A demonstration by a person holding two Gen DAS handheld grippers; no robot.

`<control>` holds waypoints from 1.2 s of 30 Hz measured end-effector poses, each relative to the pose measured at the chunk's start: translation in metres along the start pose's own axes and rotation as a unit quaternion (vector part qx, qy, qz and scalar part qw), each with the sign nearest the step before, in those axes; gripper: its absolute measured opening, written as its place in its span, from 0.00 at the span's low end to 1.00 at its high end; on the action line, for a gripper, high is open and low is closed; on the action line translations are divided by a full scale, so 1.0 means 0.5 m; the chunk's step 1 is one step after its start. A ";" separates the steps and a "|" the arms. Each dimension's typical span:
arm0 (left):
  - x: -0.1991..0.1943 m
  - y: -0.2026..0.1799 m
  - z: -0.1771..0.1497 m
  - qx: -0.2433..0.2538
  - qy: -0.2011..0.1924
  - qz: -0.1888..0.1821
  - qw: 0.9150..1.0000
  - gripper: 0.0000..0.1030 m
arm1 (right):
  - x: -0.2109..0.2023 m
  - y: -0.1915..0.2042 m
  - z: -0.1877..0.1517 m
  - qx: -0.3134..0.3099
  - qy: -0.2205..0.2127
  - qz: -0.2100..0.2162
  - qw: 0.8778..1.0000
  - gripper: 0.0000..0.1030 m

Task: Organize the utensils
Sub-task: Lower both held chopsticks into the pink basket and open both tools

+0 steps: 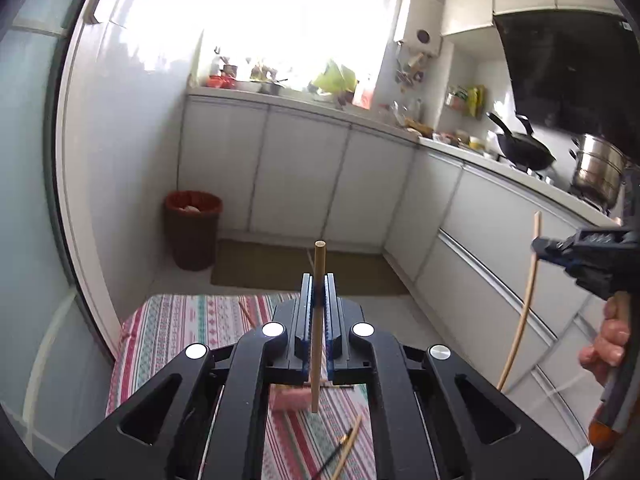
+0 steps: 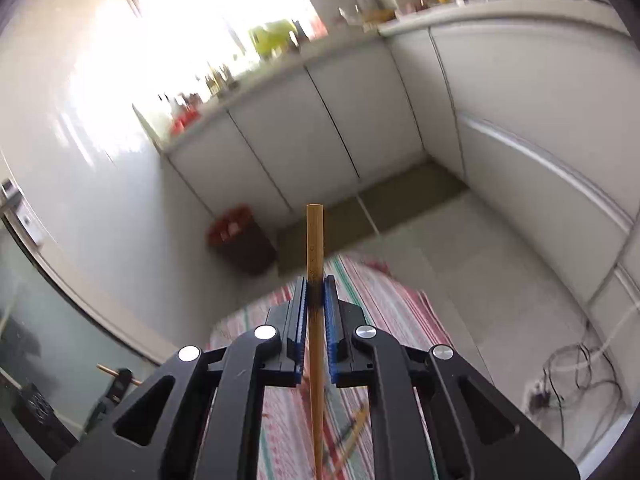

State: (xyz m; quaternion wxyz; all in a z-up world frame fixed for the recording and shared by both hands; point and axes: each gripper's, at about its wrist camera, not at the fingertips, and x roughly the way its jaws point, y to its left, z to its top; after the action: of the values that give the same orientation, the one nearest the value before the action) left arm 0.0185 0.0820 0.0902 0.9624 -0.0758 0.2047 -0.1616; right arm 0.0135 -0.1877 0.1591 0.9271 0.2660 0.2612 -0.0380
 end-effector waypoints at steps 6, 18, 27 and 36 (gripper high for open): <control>0.087 0.012 -0.014 -0.010 -0.005 0.041 0.999 0.04 | 0.037 0.070 0.011 -0.001 -0.102 0.038 0.994 0.08; 0.189 0.026 -0.064 -0.016 0.013 0.042 0.999 0.06 | 0.231 0.082 -0.095 -0.013 -0.126 0.015 0.992 0.08; 0.062 0.059 -0.008 -0.049 -0.080 0.056 0.994 0.42 | 0.279 0.114 -0.162 -0.049 -0.158 -0.011 0.986 0.08; 0.037 0.095 0.004 -0.069 -0.093 0.073 0.991 0.42 | 0.353 0.126 -0.244 -0.056 -0.189 -0.029 0.980 0.18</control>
State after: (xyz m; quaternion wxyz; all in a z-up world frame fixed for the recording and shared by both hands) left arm 0.0487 0.1202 0.0752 0.9790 -0.1414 0.1299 -0.0689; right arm 0.1218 -0.0589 0.0119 0.9718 0.1939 0.0909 -0.0992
